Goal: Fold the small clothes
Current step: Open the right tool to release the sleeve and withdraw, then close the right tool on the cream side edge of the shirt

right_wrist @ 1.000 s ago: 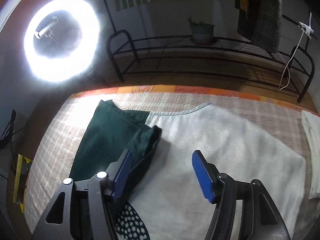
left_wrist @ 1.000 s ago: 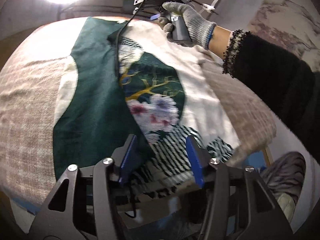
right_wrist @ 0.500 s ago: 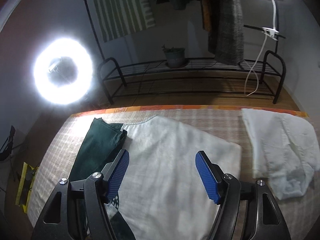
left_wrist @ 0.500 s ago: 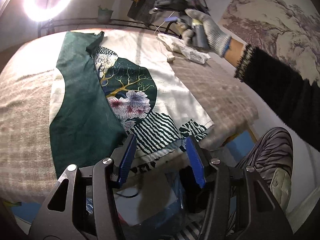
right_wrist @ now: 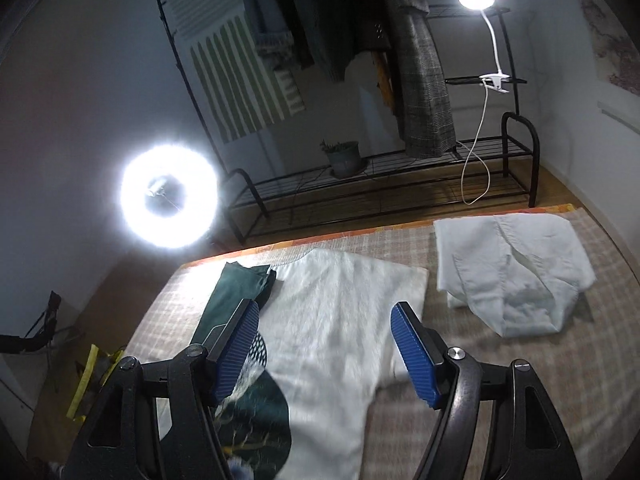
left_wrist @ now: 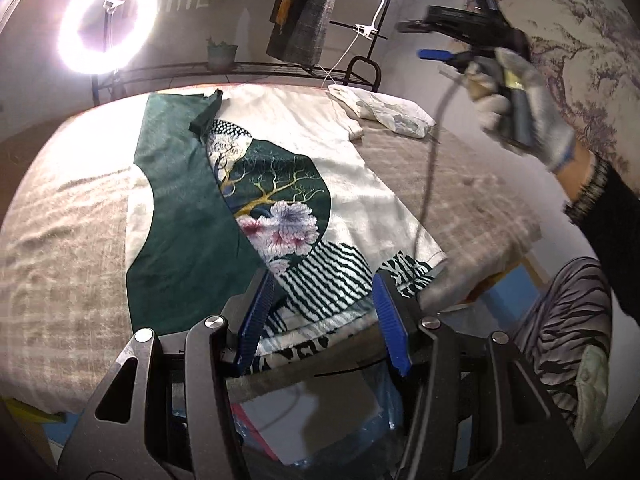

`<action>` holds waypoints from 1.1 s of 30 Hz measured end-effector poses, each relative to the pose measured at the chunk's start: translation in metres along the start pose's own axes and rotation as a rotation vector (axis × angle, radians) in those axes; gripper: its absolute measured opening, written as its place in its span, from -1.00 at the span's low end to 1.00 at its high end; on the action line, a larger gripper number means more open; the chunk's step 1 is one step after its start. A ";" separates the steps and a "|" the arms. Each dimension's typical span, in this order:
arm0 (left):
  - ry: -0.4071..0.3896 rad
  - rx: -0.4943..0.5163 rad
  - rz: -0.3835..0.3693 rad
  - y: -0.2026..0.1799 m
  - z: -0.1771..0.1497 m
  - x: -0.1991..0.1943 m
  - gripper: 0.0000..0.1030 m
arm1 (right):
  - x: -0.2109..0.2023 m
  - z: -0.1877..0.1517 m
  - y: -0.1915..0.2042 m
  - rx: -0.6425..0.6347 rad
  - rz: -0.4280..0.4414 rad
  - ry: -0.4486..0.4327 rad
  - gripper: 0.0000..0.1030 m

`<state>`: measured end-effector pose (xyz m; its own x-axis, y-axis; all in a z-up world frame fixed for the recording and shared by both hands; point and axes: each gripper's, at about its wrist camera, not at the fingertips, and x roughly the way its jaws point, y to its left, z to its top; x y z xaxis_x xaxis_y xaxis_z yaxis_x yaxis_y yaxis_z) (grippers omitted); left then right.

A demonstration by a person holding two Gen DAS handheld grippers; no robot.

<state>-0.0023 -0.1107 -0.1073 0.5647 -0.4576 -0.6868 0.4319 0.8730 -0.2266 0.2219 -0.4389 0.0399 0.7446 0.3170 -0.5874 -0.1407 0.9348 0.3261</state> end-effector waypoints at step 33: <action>0.145 0.251 0.014 -0.156 -0.005 0.165 0.02 | -0.060 -0.081 -0.174 0.326 0.035 0.040 0.35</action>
<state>0.0198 -0.3218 -0.1892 0.4728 -0.4013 -0.7845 0.5956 0.8016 -0.0512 0.1483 -0.6071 -0.0416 0.7157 0.3602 -0.5984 0.0557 0.8246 0.5630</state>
